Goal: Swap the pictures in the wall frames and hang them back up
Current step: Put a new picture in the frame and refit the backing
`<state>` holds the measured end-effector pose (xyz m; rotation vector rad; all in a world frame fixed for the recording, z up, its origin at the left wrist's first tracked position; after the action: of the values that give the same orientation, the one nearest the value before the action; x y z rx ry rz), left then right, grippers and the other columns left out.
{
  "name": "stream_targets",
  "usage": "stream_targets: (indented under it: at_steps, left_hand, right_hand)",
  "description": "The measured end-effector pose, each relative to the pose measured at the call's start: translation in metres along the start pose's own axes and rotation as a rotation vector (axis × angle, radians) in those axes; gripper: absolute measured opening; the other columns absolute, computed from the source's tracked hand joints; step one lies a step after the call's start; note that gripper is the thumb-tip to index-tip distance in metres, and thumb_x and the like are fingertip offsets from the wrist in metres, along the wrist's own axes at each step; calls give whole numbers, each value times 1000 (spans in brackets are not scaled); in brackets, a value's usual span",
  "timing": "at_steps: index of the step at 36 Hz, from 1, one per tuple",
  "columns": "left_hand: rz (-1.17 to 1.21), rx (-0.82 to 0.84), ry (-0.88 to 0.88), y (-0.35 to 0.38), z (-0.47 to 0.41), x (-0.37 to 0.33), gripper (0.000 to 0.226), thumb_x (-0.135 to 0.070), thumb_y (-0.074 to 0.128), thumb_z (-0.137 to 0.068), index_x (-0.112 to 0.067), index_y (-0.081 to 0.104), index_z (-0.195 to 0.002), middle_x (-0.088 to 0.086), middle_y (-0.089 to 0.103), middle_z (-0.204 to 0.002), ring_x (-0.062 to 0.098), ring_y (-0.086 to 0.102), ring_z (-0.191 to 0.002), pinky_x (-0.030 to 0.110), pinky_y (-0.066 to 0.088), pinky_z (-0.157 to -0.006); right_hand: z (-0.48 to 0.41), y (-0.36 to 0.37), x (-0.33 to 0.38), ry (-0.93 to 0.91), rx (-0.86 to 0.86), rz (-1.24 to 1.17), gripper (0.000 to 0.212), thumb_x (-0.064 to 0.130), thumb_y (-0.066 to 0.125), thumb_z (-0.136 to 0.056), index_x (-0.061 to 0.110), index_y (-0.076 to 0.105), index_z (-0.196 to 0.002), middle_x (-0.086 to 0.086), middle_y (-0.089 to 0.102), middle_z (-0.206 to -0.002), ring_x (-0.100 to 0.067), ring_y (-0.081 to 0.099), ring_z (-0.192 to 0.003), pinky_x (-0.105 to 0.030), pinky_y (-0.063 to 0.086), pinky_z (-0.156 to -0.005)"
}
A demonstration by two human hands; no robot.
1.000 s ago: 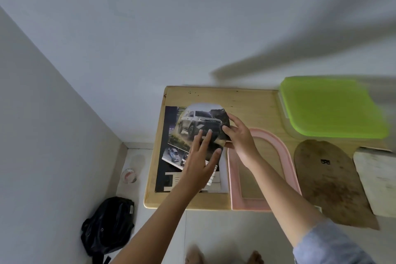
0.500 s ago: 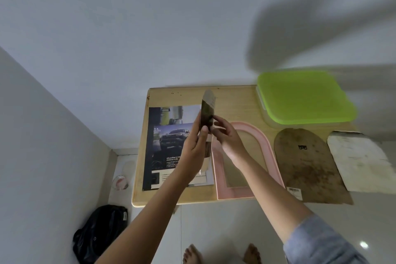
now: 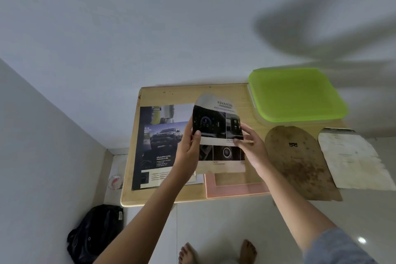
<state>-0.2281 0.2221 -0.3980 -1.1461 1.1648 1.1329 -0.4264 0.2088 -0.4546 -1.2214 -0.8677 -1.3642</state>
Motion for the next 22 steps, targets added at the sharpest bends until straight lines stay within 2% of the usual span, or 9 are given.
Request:
stream_targets:
  at_steps: [2, 4, 6, 8, 11, 13, 17, 19, 22]
  left_hand:
    - [-96, -9, -31, 10, -1, 17, 45, -13, 38, -98, -21, 29, -142, -10, 57, -106, -1, 63, -86, 18, 54, -64]
    - [-191, -12, -74, 19, 0, 36, 46, -12, 43, -97, -20, 31, -141, -2, 60, -107, 3, 63, -84, 16, 54, -62]
    - [-265, -2, -107, 32, 4, 52, 48, -9, 46, -95, -19, 32, -140, 1, 60, -114, 2, 60, -88, 12, 52, -63]
    - [-364, 2, -99, 44, 5, 66, 52, -7, 51, -92, -17, 34, -140, -2, 56, -119, 4, 57, -96, 10, 51, -72]
    - [-585, -11, -113, 53, 5, 90, 49, -10, 56, -89, -13, 39, -136, 3, 46, -125, 17, 45, -115, 31, 48, -96]
    - [-684, -33, -145, 56, 5, 102, 53, -13, 58, -87, -12, 37, -136, 6, 38, -126, 19, 38, -116, 41, 46, -98]
    - [-825, -81, -181, 59, 8, 109, 62, -25, 57, -89, -11, 27, -141, 9, 27, -137, 24, 28, -127, 46, 39, -104]
    - [-907, -81, -183, 62, 9, 109, 63, -32, 52, -91, -12, 22, -144, 9, 22, -143, 26, 23, -132, 48, 34, -107]
    - [-913, -81, -237, 64, 9, 115, 65, -35, 46, -94, -11, 15, -146, 9, 16, -148, 27, 19, -137, 48, 32, -109]
  right_hand:
    - [2, -19, -3, -28, -17, 89, 50, -4, 66, -79, 12, 53, -124, 1, 54, -122, 1, 53, -98, -2, 45, -70]
    - [3, -37, -12, -2, -33, 158, 54, -5, 64, -80, 10, 49, -129, 3, 55, -117, -1, 53, -96, 0, 44, -65]
    - [3, -53, -24, 31, -30, 256, 54, -4, 63, -81, 11, 47, -130, 7, 55, -110, 1, 54, -90, -4, 45, -64]
    - [2, -64, -37, 54, -10, 385, 56, 1, 65, -80, 17, 47, -131, 4, 55, -115, -7, 56, -95, -14, 49, -73]
    - [2, -76, -52, 74, 27, 581, 58, 11, 66, -82, 20, 44, -134, -2, 49, -120, -16, 52, -107, -31, 45, -93]
    - [4, -77, -56, 54, 70, 673, 58, 16, 64, -84, 19, 41, -137, -3, 46, -118, -15, 49, -105, -27, 42, -91]
    - [3, -76, -60, -31, 105, 759, 60, 20, 62, -86, 13, 36, -140, -5, 39, -118, -10, 39, -101, -13, 26, -86]
    - [2, -76, -62, -66, 104, 800, 61, 24, 62, -86, 13, 35, -140, -6, 38, -120, -15, 38, -109, -16, 28, -90]
    - [0, -73, -62, -143, 97, 895, 62, 32, 61, -86, 13, 37, -139, -9, 41, -122, -23, 37, -117, -30, 35, -98]
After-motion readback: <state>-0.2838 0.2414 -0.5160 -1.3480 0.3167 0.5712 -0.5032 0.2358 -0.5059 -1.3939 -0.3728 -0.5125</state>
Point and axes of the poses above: each hand's wrist, its own z-axis away from the middle knuckle, its own y-axis out of the palm, x = y × z, the point moved 8 cm from there along -z, towards the middle knuckle
